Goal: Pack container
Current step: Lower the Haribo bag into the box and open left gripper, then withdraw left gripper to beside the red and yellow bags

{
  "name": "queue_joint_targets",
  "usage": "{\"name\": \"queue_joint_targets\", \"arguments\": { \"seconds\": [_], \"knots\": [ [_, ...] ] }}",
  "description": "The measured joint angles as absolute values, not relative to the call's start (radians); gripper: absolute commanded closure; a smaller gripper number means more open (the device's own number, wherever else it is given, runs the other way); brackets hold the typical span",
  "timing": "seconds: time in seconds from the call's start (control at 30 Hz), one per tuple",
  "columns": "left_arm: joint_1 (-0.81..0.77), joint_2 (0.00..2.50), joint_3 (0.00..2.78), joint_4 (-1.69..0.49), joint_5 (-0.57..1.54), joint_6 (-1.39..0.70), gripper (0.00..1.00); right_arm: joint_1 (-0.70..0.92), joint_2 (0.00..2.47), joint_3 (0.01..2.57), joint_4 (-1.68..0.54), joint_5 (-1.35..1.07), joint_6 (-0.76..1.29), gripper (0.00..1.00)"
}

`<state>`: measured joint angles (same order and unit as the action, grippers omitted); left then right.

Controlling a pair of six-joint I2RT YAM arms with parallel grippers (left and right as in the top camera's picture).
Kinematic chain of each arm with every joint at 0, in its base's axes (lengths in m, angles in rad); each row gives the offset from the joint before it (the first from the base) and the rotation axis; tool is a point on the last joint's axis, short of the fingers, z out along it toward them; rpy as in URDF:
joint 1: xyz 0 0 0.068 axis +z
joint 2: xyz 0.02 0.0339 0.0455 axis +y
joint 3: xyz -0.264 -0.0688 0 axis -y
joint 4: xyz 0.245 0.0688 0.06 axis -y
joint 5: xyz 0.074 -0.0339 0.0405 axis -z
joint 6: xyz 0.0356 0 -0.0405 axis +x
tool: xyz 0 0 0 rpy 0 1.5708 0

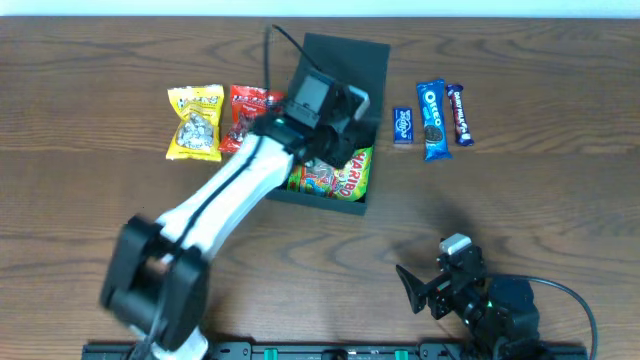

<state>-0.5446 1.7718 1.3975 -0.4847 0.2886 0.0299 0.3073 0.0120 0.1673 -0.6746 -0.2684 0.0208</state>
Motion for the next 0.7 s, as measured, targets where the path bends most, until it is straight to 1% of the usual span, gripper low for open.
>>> {"name": "queue_joint_targets", "arguments": {
  "seconds": [0.1, 0.2, 0.3, 0.4, 0.5, 0.6, 0.7],
  "knots": [
    [-0.523, 1.658, 1.414, -0.538, 0.192, 0.049, 0.94, 0.307, 0.012, 0.167, -0.675, -0.269, 0.020, 0.01],
    [-0.469, 1.555, 1.419, -0.606, 0.089, 0.060, 0.94, 0.307, 0.012, 0.167, -0.675, -0.269, 0.020, 0.01],
    [-0.344, 1.493, 1.420, -0.686, 0.029, 0.065, 0.94, 0.307, 0.012, 0.167, -0.675, -0.269, 0.020, 0.01],
    [-0.194, 1.493, 1.420, -0.753, 0.087, 0.072, 0.94, 0.307, 0.012, 0.167, -0.675, -0.269, 0.020, 0.01],
    [-0.063, 1.498, 1.396, -0.752, 0.190, 0.075, 0.94, 0.307, 0.012, 0.167, -0.675, -0.269, 0.020, 0.01],
    [0.010, 1.502, 1.320, -0.719, 0.265, 0.075, 0.94, 0.307, 0.012, 0.167, -0.675, -0.269, 0.020, 0.01],
    [0.022, 1.522, 1.197, -0.662, 0.327, 0.075, 0.94, 0.307, 0.012, 0.167, -0.675, -0.268, 0.020, 0.01]
  ]
}}
